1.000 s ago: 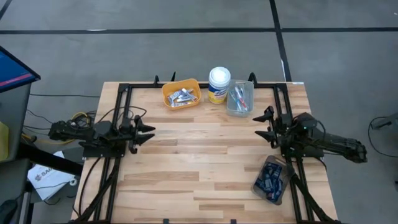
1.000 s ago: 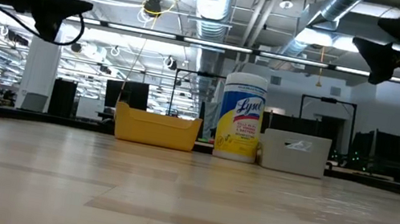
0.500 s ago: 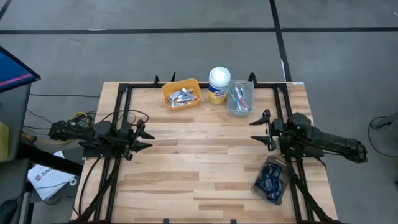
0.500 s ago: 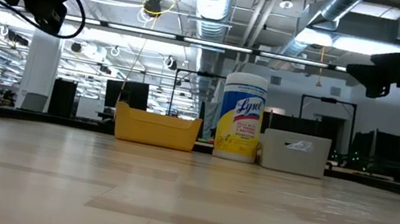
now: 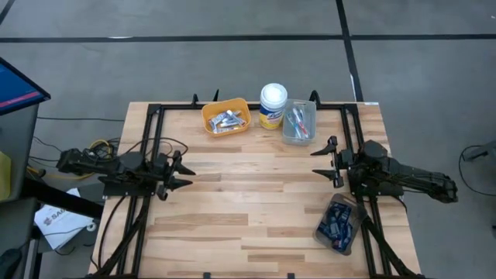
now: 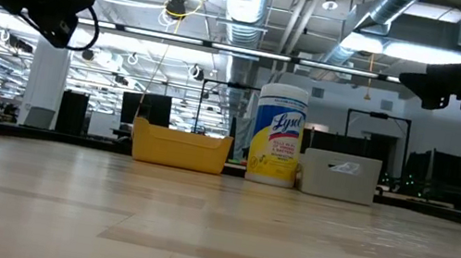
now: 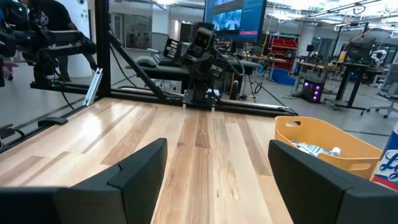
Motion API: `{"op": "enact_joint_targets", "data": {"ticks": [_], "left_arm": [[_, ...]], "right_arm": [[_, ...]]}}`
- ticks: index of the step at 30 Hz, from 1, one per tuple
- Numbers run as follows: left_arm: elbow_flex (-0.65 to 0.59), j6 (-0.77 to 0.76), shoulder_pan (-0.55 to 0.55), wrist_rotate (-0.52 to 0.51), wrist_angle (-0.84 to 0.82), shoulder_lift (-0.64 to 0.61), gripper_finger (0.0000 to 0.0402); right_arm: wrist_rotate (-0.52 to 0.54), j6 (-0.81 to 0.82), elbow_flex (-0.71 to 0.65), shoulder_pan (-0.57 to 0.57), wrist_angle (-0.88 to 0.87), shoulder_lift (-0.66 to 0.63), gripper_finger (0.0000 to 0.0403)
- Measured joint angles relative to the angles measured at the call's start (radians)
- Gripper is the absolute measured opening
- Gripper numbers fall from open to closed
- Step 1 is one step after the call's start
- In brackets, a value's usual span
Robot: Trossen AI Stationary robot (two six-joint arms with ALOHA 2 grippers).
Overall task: Pick & Place Travel size toiletries
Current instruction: Return to Home Position
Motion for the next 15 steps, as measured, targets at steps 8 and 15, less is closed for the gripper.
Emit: {"op": "enact_joint_targets", "data": {"ticks": [8,15], "left_arm": [[0.0,-0.001,0.0,0.0,0.005,0.042,0.0159],[0.0,-0.001,0.0,0.0,0.01,0.071,0.0159]], "right_arm": [[0.0,0.0,0.0,0.0,-0.001,0.0,0.0273],[0.0,0.0,0.0,0.0,-0.002,0.001,0.0273]]}}
